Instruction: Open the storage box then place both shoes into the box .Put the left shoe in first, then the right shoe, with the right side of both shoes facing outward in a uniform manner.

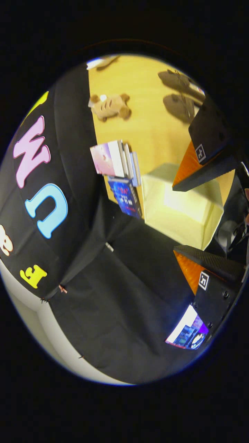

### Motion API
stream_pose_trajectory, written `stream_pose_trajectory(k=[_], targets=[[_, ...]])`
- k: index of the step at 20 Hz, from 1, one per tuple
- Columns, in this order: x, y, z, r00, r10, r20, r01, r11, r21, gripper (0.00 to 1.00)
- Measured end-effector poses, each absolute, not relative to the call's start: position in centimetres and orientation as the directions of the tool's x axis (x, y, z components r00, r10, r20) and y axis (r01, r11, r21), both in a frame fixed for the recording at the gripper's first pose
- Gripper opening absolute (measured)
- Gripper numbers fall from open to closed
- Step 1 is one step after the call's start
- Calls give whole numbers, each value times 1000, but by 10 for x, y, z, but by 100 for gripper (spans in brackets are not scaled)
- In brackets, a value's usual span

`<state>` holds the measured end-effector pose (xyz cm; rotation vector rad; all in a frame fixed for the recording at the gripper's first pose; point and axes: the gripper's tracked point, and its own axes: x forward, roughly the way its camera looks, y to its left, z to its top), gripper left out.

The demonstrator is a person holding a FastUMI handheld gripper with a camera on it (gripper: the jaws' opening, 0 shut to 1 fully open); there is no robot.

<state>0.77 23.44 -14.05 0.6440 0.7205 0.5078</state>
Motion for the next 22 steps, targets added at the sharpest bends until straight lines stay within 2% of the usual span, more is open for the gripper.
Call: stream_pose_trajectory(k=[4,11,15,19,22], targets=[[-14,172,-184,646,492,-584,-128,823,553,97],[-49,92,-266,585,326,-743,32,906,422,96],[-74,89,-310,508,292,-810,48,930,365,91],[-73,93,-346,460,263,-848,45,947,319,87],[-64,86,-374,434,211,-876,90,957,275,85]])
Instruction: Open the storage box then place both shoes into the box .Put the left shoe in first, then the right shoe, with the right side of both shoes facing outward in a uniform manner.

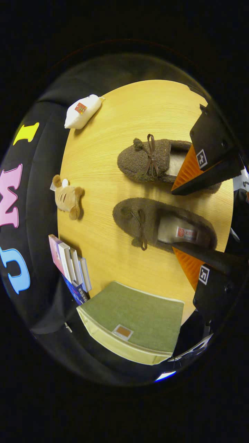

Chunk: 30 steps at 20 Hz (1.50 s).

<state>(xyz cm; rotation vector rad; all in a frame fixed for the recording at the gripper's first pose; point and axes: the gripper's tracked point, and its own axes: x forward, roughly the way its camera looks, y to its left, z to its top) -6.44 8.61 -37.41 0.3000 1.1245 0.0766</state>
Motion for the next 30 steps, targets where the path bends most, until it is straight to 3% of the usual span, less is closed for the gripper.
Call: stream_pose_trajectory(k=[2,4,6,9,18,30], targets=[[-58,86,-391,415,204,-887,131,951,280,83],[-54,86,-404,391,195,-899,150,951,271,69],[-56,90,-414,348,203,-915,162,949,272,48],[-56,88,-413,340,214,-916,229,926,302,8],[-48,94,-357,452,277,-848,247,875,417,6],[7,176,-202,574,428,-698,197,756,625,5]])
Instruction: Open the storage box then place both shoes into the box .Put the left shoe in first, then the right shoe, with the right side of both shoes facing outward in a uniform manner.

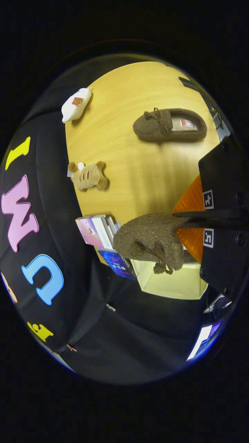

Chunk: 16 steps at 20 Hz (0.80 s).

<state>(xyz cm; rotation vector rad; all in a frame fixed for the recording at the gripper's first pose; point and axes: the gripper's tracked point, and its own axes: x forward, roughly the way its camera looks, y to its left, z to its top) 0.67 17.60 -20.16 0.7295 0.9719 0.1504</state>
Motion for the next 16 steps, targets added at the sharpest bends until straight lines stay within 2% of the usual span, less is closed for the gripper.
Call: stream_pose_trajectory(k=[7,16], targets=[[29,296,-163,519,546,-658,214,662,718,6],[23,392,-227,394,495,-774,311,721,619,6]])
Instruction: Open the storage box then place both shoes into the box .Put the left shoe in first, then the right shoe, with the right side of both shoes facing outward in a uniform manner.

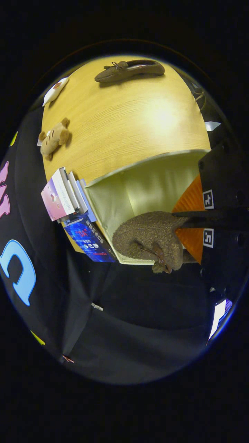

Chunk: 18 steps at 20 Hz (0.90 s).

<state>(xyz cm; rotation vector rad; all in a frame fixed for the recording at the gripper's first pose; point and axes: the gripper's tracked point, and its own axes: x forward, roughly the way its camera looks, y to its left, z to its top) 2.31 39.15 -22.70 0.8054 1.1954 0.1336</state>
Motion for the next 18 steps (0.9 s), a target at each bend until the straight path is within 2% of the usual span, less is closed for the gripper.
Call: stream_pose_trajectory(k=[7,12,14,15,18], targets=[[26,403,-254,335,474,-814,361,733,576,6],[27,420,-262,298,524,-798,368,708,603,6],[29,425,-259,308,552,-775,352,690,632,22],[33,425,-253,322,565,-760,345,677,650,38],[36,421,-246,338,577,-743,323,671,668,69]])
